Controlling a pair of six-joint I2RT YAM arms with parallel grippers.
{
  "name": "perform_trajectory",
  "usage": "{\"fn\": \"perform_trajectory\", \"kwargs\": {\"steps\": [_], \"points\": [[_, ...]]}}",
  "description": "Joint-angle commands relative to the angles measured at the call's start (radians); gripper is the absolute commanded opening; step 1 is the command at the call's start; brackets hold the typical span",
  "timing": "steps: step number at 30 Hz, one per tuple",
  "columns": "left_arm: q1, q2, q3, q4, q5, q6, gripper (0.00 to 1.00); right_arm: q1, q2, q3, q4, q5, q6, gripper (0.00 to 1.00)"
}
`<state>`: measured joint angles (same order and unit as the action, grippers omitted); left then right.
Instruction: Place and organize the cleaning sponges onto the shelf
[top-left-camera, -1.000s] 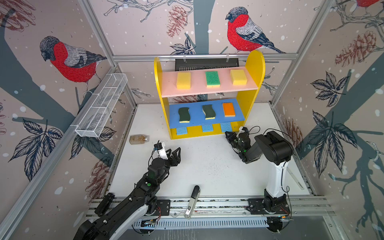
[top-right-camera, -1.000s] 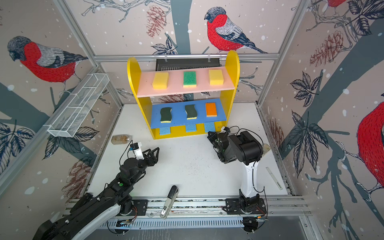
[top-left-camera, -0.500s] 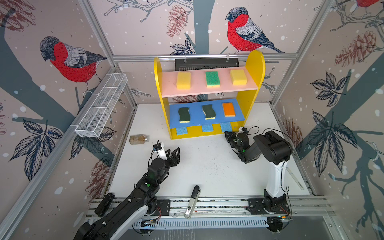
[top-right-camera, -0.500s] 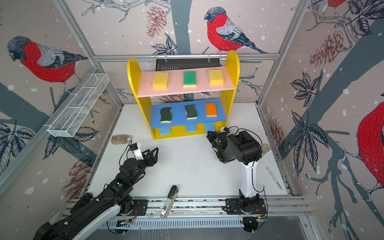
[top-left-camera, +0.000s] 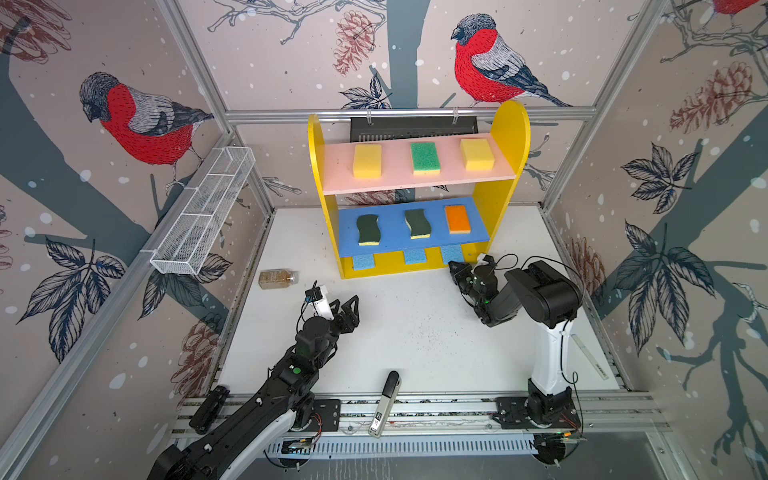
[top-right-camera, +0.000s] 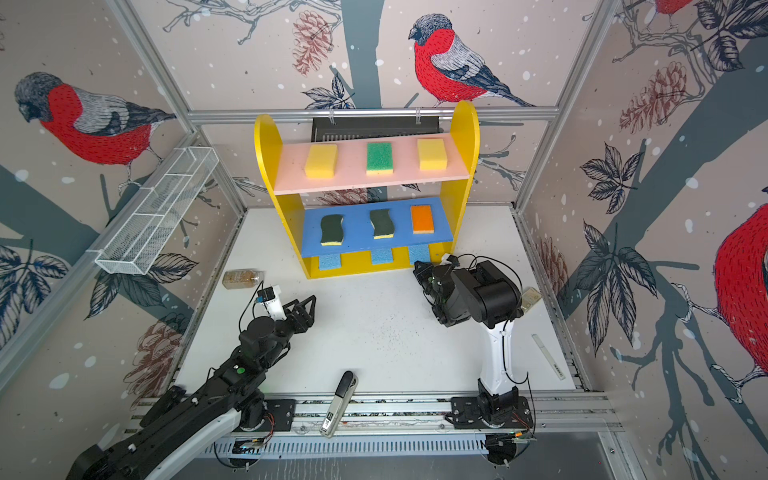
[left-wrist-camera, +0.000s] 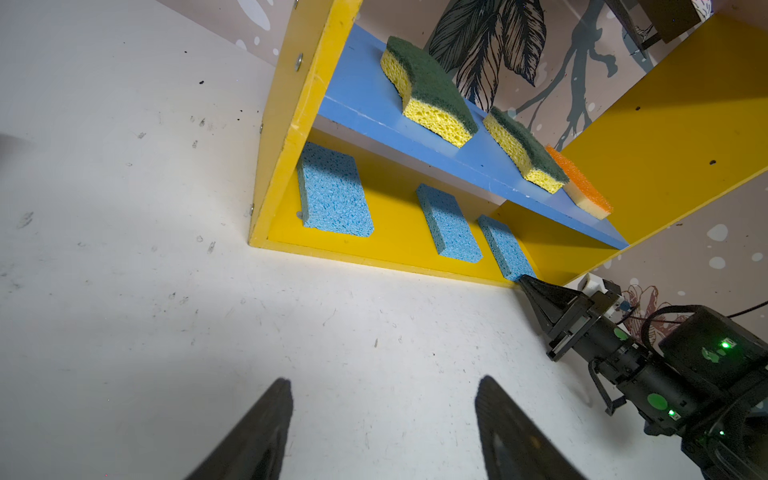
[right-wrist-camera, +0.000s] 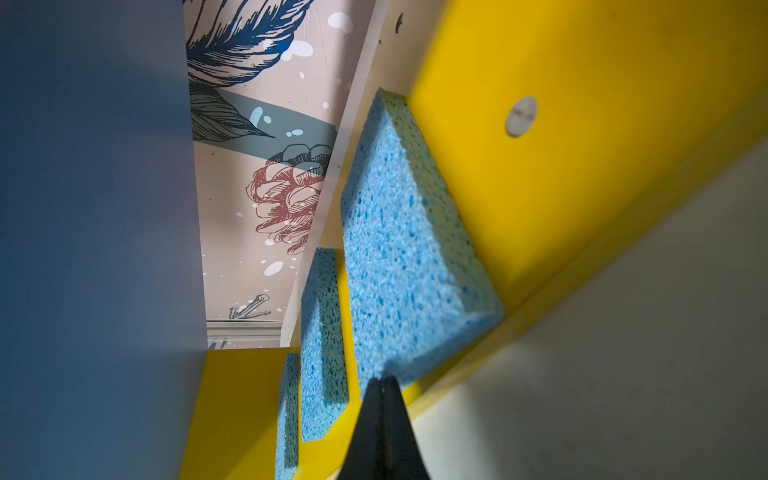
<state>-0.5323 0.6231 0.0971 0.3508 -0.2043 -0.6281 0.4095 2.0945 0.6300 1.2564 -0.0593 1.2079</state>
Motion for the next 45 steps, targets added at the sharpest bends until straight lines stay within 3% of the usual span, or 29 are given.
{"fn": "perform_trajectory", "kwargs": {"steps": [1,32,45], "points": [[0.000,0.000,-0.004,0.011,-0.002,-0.004,0.71,0.002,0.022,-0.001,-0.166,0.010,-0.001,0.04],[0.000,0.018,-0.010,0.016,0.000,-0.023,0.70,-0.008,0.093,0.043,-0.128,-0.023,0.036,0.04],[0.000,-0.043,-0.008,-0.023,0.009,-0.033,0.69,-0.007,-0.003,-0.046,-0.136,-0.027,0.009,0.04]]}}
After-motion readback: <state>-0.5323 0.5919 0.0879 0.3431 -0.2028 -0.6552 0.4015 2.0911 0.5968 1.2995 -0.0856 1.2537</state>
